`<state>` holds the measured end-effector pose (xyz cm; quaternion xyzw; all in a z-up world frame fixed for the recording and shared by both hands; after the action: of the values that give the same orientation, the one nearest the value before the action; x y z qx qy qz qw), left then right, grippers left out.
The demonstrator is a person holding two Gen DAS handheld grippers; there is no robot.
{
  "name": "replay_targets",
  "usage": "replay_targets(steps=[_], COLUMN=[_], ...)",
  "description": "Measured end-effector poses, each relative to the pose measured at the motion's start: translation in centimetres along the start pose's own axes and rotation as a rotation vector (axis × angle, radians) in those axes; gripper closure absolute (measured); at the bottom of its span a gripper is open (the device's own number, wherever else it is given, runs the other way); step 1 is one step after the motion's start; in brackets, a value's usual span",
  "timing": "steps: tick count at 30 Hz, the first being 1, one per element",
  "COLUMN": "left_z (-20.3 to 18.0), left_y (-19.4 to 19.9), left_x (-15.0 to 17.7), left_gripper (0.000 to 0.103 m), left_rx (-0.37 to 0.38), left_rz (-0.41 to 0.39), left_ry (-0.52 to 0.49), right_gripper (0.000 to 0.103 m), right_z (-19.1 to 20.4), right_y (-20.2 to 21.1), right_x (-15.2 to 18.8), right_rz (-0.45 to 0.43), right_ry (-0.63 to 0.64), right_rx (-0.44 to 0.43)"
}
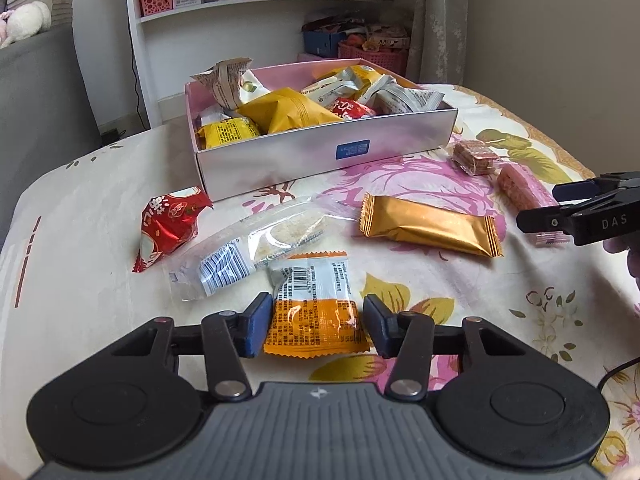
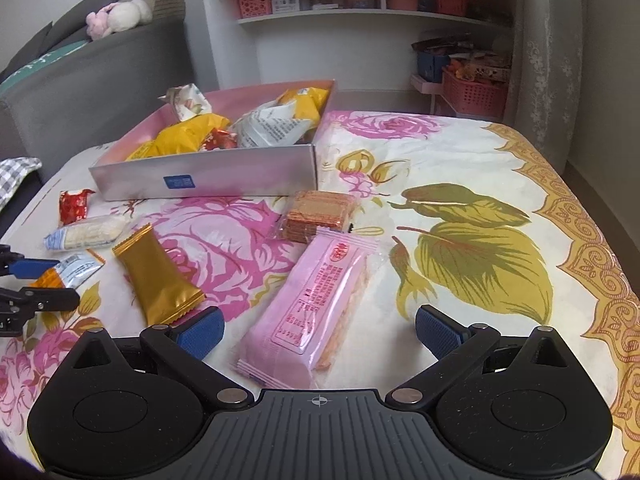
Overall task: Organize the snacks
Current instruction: 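Grasp the orange packet with the left gripper while the right grasps the pink cake bar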
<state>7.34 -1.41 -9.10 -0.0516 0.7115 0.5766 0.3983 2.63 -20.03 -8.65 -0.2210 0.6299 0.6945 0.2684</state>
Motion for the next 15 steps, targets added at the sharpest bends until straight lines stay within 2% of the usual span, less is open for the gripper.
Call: replay_targets(steps=[7, 12, 15], left_z=[-0.5, -1.6, -1.8], left_y=[-0.4, -0.4, -0.4], left_x=[-0.6, -0.8, -0.9], left_gripper=[0.056, 0.061, 0.062], left_rx=[-0.062, -0.101, -0.109], left_rz=[0.018, 0.039, 0.047], left_ry=[0.069, 0.085, 0.093], right_gripper=[0.004, 0.013, 0.024], right_z=[-0.1, 0.8, 1.1], right_y=[-0.2, -0.4, -0.4], right_x=[-0.3, -0.3, -0.5], right_rz=[0.004, 0.009, 0.006], right_ry=[-0.009, 0.027, 0.039], right_rx=[0.015, 0.025, 0.028])
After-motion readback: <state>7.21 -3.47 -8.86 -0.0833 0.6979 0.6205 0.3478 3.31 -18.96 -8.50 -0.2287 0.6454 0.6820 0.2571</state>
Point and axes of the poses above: each gripper's, at about its wrist camera, not at the fingertips, and y roughly against the way its jaws point, z to its left, x to its underside, the point moved 3 cm from there along -y, roughly the way its jaws point, and after that the axes turned 4 degrees about z, right-handed, at the moved point
